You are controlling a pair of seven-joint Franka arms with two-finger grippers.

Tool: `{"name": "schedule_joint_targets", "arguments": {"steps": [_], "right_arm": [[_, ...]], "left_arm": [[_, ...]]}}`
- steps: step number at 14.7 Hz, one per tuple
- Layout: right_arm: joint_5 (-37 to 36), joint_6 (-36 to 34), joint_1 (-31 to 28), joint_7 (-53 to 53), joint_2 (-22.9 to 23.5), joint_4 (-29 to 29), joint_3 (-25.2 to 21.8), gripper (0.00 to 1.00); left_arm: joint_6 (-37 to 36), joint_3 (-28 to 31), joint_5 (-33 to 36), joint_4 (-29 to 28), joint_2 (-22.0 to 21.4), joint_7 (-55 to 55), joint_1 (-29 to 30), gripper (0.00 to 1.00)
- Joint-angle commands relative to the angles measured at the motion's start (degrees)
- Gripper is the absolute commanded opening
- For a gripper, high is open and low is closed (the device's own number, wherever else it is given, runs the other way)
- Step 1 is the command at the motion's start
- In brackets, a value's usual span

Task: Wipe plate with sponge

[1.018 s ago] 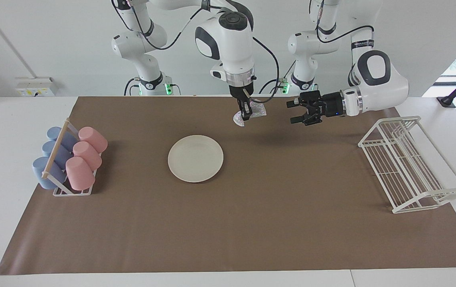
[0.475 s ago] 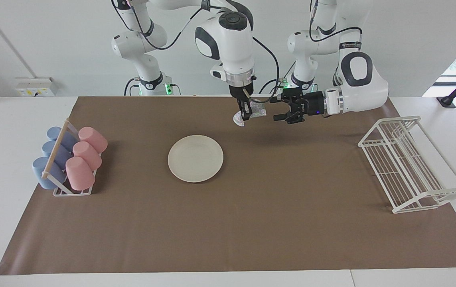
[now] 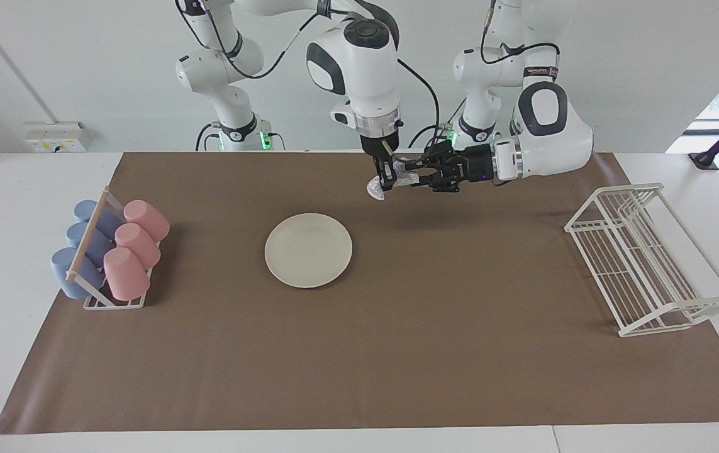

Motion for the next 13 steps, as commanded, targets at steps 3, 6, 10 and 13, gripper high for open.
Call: {"name": "schedule_joint_targets", "arguments": {"steps": [3, 6, 10, 13], "right_arm": [[-0.93, 0.52, -0.68, 1.62, 0.71, 0.94, 0.52, 0.0], [-1.37, -0.53, -0.68, -1.7, 0.45, 0.5, 0.52, 0.42], [-1.37, -1.15, -2.61, -12.41, -1.92, -1.78, 0.43, 0.84], [-1.37, -4.74, -6.65, -27.15, -4.73, -2.05, 0.34, 0.85]], "left_arm": [[0.93, 0.56, -1.39, -1.94, -1.96, -1.35, -0.9, 0.0], [0.85, 0.65, -1.39, -2.03, -1.96, -1.97, -0.9, 0.0], [0.76, 0.65, -1.39, -1.94, -1.96, -2.06, -0.9, 0.0], [1.02, 0.73, -1.3, -2.03, -1.96, -2.32, -0.9, 0.0]]}}
